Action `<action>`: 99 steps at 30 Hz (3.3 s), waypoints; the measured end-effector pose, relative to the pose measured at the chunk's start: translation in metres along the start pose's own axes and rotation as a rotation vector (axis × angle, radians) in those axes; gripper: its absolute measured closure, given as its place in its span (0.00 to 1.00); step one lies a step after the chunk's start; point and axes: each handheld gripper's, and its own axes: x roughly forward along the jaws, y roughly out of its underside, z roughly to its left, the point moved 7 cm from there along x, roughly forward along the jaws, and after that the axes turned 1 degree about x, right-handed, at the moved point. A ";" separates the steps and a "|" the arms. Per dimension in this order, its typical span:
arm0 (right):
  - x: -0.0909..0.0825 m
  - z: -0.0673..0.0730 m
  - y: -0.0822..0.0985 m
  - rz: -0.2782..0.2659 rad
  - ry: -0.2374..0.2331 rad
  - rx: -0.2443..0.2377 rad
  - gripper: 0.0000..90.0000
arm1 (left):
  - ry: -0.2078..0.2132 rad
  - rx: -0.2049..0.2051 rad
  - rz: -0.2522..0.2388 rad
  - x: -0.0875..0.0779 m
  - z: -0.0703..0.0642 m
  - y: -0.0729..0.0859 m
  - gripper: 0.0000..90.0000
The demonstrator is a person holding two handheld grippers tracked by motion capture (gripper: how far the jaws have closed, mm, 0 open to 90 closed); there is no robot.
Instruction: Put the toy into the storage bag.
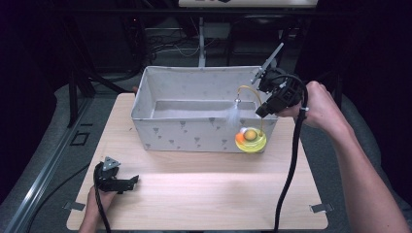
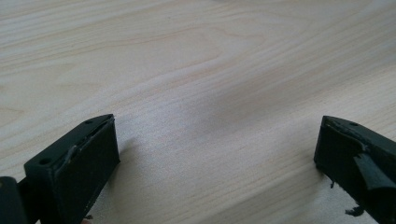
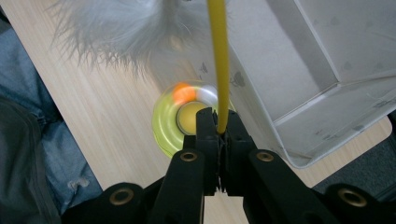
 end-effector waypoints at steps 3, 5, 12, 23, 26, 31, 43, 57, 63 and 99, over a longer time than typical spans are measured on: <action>-0.004 -0.001 -0.002 -0.010 0.005 0.005 0.98 | 0.000 -0.001 0.002 0.000 0.000 0.000 0.00; -0.007 -0.002 -0.004 -0.016 0.006 0.009 0.98 | 0.000 -0.001 0.002 0.000 0.000 0.000 0.00; -0.017 -0.005 -0.011 -0.029 0.017 0.020 0.98 | 0.001 -0.001 0.002 0.000 0.000 0.000 0.00; -0.029 -0.008 -0.023 -0.035 0.057 0.018 0.98 | 0.000 -0.001 0.002 0.000 0.000 0.000 0.00; -0.032 -0.010 -0.026 -0.044 0.072 0.026 0.98 | 0.000 -0.001 0.002 0.000 0.000 0.000 0.00; -0.036 -0.014 -0.030 -0.051 0.083 0.031 0.98 | 0.000 -0.001 0.002 0.000 0.000 0.000 0.00; -0.041 -0.031 -0.037 -0.072 0.108 0.072 0.98 | 0.001 -0.001 0.002 0.000 0.000 0.000 0.00; -0.040 -0.056 -0.044 -0.088 0.164 0.123 0.98 | 0.000 0.000 0.000 0.000 0.000 0.000 0.00; -0.038 -0.068 -0.044 -0.087 0.191 0.149 0.98 | 0.001 -0.002 0.001 0.000 0.000 0.000 0.00; 0.025 -0.111 -0.026 -0.029 0.222 0.276 0.98 | 0.000 0.000 0.001 0.000 0.000 0.000 0.00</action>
